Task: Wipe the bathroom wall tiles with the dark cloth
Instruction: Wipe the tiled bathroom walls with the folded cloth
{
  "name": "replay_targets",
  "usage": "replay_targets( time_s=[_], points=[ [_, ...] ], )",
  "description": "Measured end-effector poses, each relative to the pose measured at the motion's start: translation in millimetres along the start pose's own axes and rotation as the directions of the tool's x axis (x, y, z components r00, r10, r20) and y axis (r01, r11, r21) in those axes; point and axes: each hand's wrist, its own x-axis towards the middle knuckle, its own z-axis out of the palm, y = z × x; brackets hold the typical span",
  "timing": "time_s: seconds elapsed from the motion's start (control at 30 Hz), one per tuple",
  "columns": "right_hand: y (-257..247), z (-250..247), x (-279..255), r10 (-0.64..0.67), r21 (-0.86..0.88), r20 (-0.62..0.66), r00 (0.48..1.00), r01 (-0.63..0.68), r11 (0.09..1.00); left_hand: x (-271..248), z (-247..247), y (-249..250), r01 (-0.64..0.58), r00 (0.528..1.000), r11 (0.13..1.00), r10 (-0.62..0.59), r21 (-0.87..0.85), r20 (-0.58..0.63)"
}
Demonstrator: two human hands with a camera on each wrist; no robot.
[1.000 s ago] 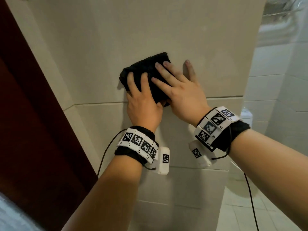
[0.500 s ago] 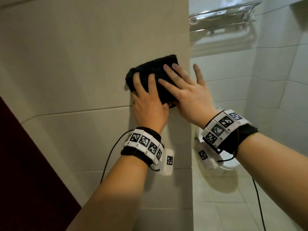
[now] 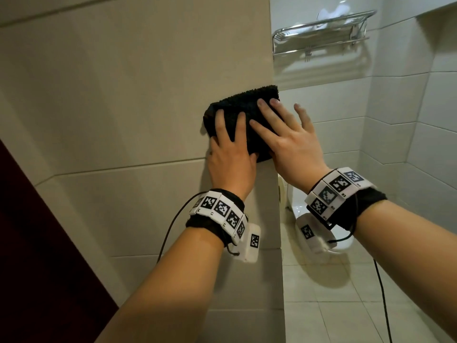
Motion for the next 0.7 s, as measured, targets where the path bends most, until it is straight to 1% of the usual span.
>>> replay_targets(
  time_s=[0.1,0.2,0.3,0.43,0.53,0.7],
  points=[
    [-8.1,-5.9,3.0,0.030,-0.048,0.020,0.999,-0.029,0.998,-0.6,-4.0,-7.6,-0.032,0.999,0.999,0.032,0.017,0.002],
    [-15.8,-9.2,10.7,0.048,-0.047,-0.013,0.999,-0.049,0.998,3.0,-5.8,-13.6,-0.059,0.998,0.998,0.060,0.027,-0.026],
    [-23.1,-6.3,20.7,0.104,0.031,-0.038,0.994,-0.103,0.994,4.8,-3.3,-17.0,-0.070,0.997,0.997,0.072,0.042,-0.041],
    [-31.4,-1.4,23.3,0.190,0.194,0.056,0.980,-0.197,0.961,8.8,0.0,-16.2,-0.085,0.994,0.996,0.087,0.040,-0.059],
    [-32.5,0.2,23.9,0.204,0.222,0.096,0.974,-0.220,0.950,13.9,1.1,-17.6,-0.099,0.992,0.995,0.098,0.000,-0.085],
    [-30.3,6.0,25.4,0.229,0.229,0.068,0.971,-0.239,0.944,22.7,-3.0,-20.9,-0.130,0.986,0.991,0.127,-0.027,-0.103]
  ],
)
